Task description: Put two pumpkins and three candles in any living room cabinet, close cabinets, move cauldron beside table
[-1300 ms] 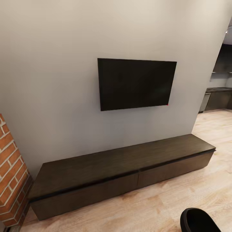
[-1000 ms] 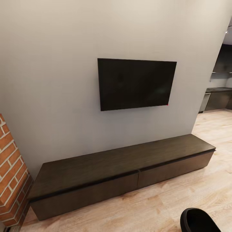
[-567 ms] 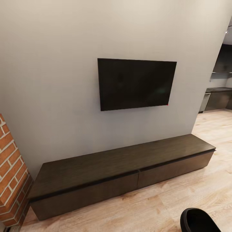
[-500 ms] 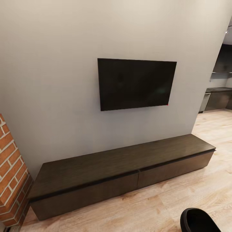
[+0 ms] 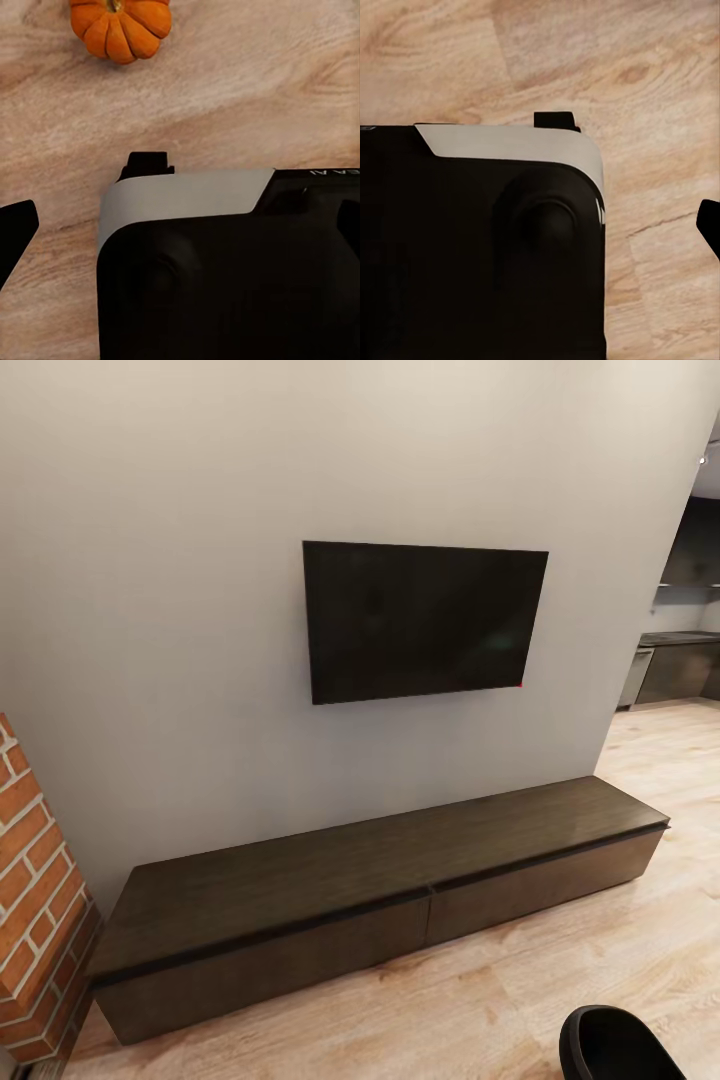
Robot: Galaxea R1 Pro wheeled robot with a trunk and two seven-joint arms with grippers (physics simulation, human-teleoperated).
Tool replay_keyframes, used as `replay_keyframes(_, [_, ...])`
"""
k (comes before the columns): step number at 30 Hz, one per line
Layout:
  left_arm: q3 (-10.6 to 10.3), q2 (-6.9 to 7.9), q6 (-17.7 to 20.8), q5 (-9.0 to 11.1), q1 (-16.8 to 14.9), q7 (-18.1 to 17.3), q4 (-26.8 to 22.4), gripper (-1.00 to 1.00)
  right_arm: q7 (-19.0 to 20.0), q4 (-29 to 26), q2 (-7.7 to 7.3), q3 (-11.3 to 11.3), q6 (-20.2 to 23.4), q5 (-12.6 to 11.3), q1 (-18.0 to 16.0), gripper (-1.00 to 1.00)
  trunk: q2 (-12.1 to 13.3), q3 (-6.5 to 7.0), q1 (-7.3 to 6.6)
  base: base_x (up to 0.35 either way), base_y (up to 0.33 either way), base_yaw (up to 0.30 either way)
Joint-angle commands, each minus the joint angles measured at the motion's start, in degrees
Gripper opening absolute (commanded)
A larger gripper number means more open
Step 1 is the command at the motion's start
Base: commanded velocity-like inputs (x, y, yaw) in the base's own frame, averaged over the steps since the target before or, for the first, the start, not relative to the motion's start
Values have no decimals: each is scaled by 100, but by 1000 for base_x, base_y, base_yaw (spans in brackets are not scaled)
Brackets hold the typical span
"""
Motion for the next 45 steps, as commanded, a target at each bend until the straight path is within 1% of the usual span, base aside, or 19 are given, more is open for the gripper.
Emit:
replay_keyframes(1, [-2, -2, -5, 3, -3, 6, 1, 100, -9, 9, 0, 0, -25, -8, -5, 100, -3, -6, 0, 0, 0, 0])
replay_keyframes(10, [2, -2, -8, 5, -3, 12, 1, 100, -10, 10, 0, 59, -33, 38, -5, 100, -3, -6, 0, 0, -5, 0])
replay_keyframes(19, [13, -8, -27, 11, -5, 14, -7, 100, -10, 10, -7, 99, -36, 91, -5, 100, -3, -6, 0, 0, -193, 0])
replay_keyframes(24, [10, -9, -33, 12, -6, 10, -8, 100, -10, 9, -15, 103, -32, 95, -5, 100, -3, -6, 0, 0, -75, 4])
replay_keyframes(31, [8, -13, -31, 3, -5, -43, -5, 100, -10, 9, -17, 89, -38, 89, -5, 100, -3, -6, 0, 0, -10, 166])
replay_keyframes(37, [12, -131, -23, 15, -5, 3, 0, 100, -16, 6, -14, 69, -76, 61, -5, 100, -3, -6, 0, 0, -49, 35])
replay_keyframes(45, [10, -157, -29, 12, -6, 25, 1, 100, -27, 3, 4, 16, -59, 13, -5, 100, -3, -6, 0, 0, -243, 3])
